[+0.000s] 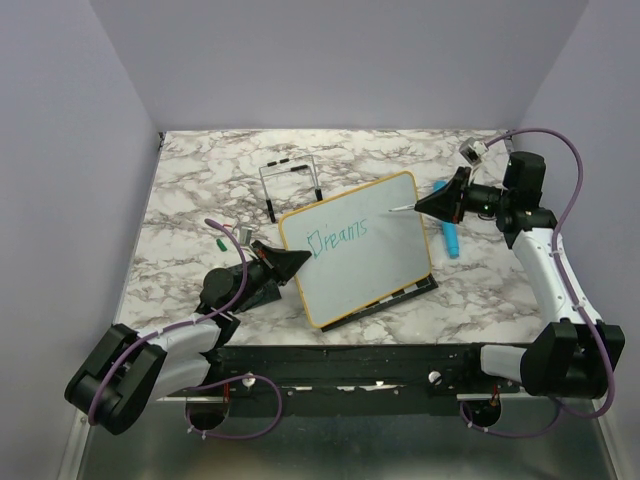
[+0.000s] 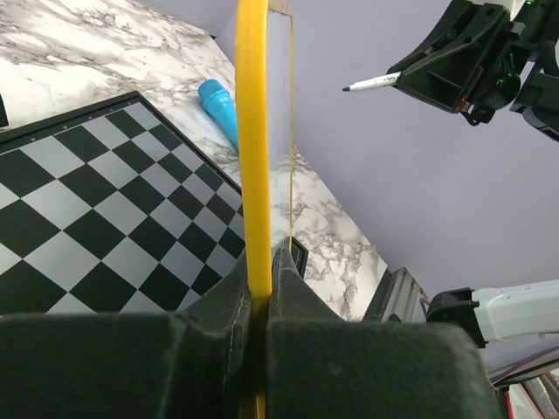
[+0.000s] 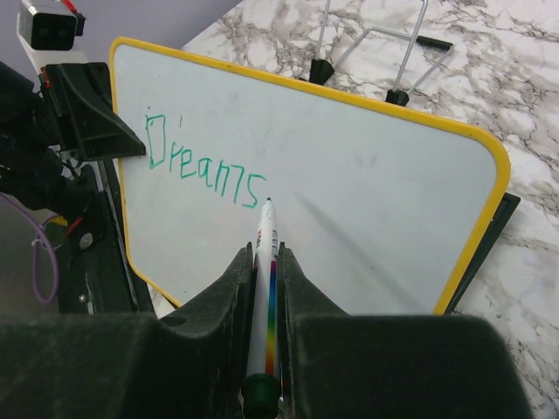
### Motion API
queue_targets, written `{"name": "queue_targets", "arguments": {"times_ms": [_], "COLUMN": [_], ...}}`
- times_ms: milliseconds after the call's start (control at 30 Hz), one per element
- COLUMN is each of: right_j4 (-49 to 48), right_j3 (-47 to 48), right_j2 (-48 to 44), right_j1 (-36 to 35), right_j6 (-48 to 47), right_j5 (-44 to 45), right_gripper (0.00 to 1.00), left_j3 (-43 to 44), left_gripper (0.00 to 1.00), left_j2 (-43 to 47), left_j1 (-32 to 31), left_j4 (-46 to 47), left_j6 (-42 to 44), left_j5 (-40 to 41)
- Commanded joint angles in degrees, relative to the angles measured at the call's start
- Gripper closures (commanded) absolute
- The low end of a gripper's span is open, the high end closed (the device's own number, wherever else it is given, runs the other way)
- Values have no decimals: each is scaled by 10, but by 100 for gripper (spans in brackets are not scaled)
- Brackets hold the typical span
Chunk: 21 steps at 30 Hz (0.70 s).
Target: Write a sentence on the whiteboard
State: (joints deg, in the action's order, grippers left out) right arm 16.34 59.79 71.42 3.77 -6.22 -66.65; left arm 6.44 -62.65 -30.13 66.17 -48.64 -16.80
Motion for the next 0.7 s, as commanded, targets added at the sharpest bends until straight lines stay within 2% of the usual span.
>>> {"name": "queue_targets", "arguments": {"times_ms": [0,667], "right_j4": [-2,-3], "right_j3": [-7,-3], "right_j2": [-8,19], "right_j1": [2,0], "right_j6": [-22,-30], "right_j5": [-23,-30], "right_gripper": [99,99], "left_j3": [-5,-6], "left_gripper": [100,100], "left_j2": [2,-2], "left_j1": [-2,-2], "left_j4": [-39,-39], "left_j6": [68,60], "left_j5": [-14,-9]}}
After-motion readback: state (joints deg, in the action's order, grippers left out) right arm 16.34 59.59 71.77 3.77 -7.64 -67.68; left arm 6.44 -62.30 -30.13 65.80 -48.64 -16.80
